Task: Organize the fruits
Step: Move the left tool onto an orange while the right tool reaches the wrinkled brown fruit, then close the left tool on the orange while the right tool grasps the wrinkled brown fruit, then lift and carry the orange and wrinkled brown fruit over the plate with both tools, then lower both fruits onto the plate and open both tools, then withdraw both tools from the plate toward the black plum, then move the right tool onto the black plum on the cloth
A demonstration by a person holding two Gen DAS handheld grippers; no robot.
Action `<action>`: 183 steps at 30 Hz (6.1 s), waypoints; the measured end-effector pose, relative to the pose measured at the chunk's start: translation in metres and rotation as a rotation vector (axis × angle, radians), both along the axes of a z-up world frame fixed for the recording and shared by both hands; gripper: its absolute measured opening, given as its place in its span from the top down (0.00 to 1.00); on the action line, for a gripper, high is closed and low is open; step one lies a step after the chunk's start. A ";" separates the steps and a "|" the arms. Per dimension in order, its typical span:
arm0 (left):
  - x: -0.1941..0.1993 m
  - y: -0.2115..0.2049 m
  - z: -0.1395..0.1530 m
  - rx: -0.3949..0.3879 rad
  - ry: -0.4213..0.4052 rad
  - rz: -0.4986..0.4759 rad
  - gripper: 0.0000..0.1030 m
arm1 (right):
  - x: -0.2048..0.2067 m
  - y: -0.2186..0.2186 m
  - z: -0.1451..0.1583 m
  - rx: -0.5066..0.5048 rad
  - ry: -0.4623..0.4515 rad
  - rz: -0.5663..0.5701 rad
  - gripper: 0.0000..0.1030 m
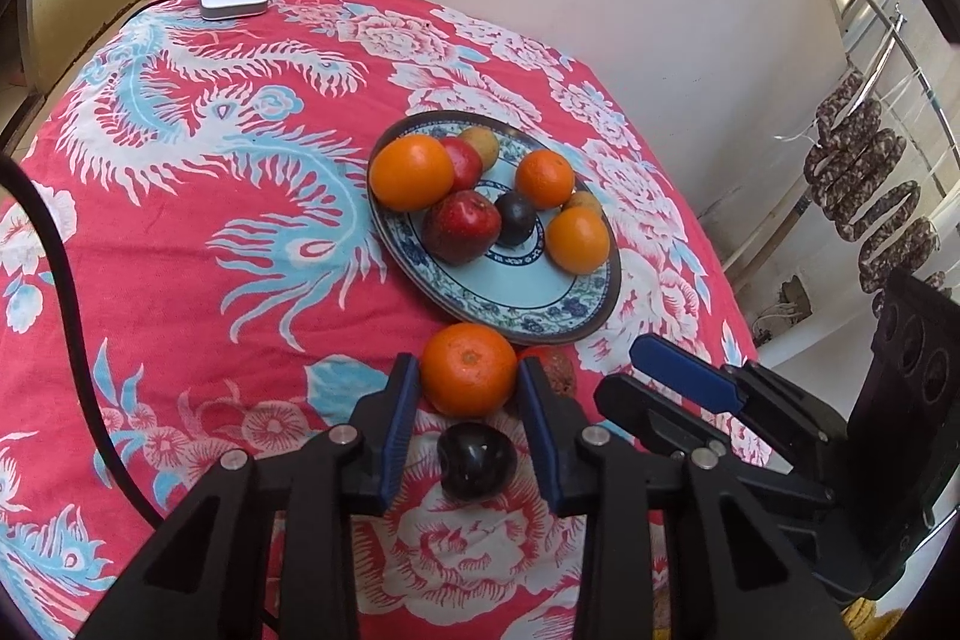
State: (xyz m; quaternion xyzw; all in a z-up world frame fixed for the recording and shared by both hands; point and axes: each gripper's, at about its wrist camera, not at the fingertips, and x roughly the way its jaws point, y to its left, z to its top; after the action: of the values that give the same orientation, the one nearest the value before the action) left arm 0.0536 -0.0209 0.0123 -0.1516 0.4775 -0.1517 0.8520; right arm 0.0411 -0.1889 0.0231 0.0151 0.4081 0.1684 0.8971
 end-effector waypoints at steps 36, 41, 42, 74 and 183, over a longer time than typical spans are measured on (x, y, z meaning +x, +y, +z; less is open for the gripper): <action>-0.009 0.019 0.013 0.035 -0.060 0.067 0.66 | 0.006 0.028 -0.015 -0.035 0.034 0.075 0.71; -0.009 0.016 0.017 0.036 -0.069 0.066 0.66 | 0.001 0.028 -0.011 -0.033 0.017 0.085 0.71; -0.009 0.015 0.018 0.036 -0.070 0.065 0.66 | 0.000 0.027 -0.009 -0.031 0.011 0.083 0.71; 0.024 -0.020 0.014 0.048 -0.064 0.009 0.66 | 0.040 -0.001 -0.010 -0.058 -0.018 0.022 0.71; -0.046 0.035 0.005 0.123 -0.017 0.145 0.61 | -0.009 0.065 -0.023 -0.050 0.000 0.223 0.72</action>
State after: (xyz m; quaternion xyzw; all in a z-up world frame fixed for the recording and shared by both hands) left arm 0.0074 0.0140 0.0170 -0.1318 0.4666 -0.0615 0.8724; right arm 0.0317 -0.1239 -0.0003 -0.0526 0.4114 0.2569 0.8729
